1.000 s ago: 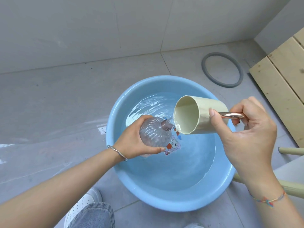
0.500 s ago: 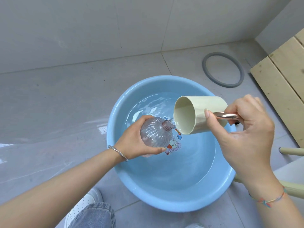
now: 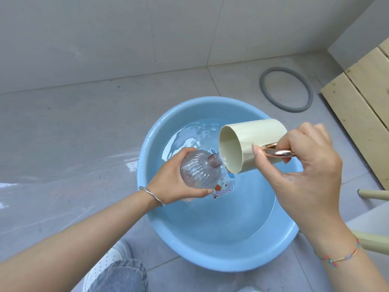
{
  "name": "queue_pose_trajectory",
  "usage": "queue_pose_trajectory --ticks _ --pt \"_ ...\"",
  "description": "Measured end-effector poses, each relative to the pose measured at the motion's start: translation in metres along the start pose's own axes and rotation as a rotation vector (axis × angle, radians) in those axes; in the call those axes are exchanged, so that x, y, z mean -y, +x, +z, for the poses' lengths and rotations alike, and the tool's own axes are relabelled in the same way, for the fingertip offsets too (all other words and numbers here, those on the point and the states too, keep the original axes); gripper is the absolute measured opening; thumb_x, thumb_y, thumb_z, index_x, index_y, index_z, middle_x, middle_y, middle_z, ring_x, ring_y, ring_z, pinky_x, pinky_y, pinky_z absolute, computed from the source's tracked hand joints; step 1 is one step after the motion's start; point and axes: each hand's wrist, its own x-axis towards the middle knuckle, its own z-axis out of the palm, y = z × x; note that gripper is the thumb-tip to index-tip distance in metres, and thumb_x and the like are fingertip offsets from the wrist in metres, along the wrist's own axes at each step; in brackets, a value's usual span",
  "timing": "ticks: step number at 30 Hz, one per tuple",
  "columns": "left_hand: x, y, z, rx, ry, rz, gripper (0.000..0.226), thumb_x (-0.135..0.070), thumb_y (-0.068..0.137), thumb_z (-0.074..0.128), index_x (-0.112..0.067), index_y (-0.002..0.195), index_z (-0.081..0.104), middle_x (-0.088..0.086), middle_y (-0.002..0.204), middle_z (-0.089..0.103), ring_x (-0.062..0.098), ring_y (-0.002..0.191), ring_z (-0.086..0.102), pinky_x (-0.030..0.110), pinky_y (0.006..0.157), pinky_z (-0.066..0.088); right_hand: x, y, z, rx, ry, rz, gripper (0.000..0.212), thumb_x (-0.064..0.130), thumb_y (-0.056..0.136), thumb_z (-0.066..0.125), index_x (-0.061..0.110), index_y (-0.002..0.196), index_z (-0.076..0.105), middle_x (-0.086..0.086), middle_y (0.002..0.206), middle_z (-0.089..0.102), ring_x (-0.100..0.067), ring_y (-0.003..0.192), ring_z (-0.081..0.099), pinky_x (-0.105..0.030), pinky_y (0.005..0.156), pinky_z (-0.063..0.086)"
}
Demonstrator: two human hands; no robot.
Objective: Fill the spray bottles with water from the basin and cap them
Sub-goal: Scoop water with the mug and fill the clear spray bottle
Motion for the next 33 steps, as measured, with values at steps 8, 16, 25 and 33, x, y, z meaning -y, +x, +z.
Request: queue_pose_trajectory --ticks 8,16,25,33 --pt "0.001 0.000 0.001 -0.001 0.013 -0.012 0.088 -0.057 0.046 0.083 -0.034 0.123 0.048 -0.021 0.113 0.061 -0.003 0.107 0.058 0.019 0.093 0.045 0.001 0.000 0.002 0.008 -0.032 -0.119 0.032 0.016 0.081 0.070 0.006 0.060 0.047 0.002 0.065 0.036 -0.011 0.074 0.025 -0.028 0.067 0.026" --pt "0.000 0.000 0.001 0.000 -0.006 -0.006 0.083 -0.052 0.047 0.086 -0.036 0.120 0.049 -0.022 0.110 0.062 -0.001 0.105 0.059 0.019 0.091 0.046 0.000 0.000 0.005 0.007 -0.079 -0.288 0.032 0.010 0.080 0.072 0.004 0.056 0.051 -0.006 0.058 0.044 -0.016 0.070 0.026 -0.024 0.073 0.021" --pt "0.001 0.001 0.002 0.000 -0.018 -0.006 0.089 -0.055 0.046 0.084 -0.032 0.124 0.048 -0.021 0.115 0.061 -0.002 0.108 0.058 0.017 0.093 0.044 -0.016 -0.004 -0.006 -0.099 0.027 0.118 0.033 0.019 0.082 0.070 0.008 0.063 0.047 0.002 0.063 0.035 -0.017 0.068 0.030 -0.019 0.065 0.028" --pt "0.003 0.002 0.000 -0.004 -0.006 -0.007 0.087 -0.054 0.047 0.086 -0.034 0.123 0.048 -0.019 0.115 0.061 0.002 0.109 0.059 0.025 0.096 0.046 -0.061 -0.034 0.018 0.035 0.065 0.460 0.035 0.028 0.079 0.067 0.011 0.063 0.042 0.003 0.063 0.042 -0.023 0.069 0.041 -0.030 0.062 0.029"
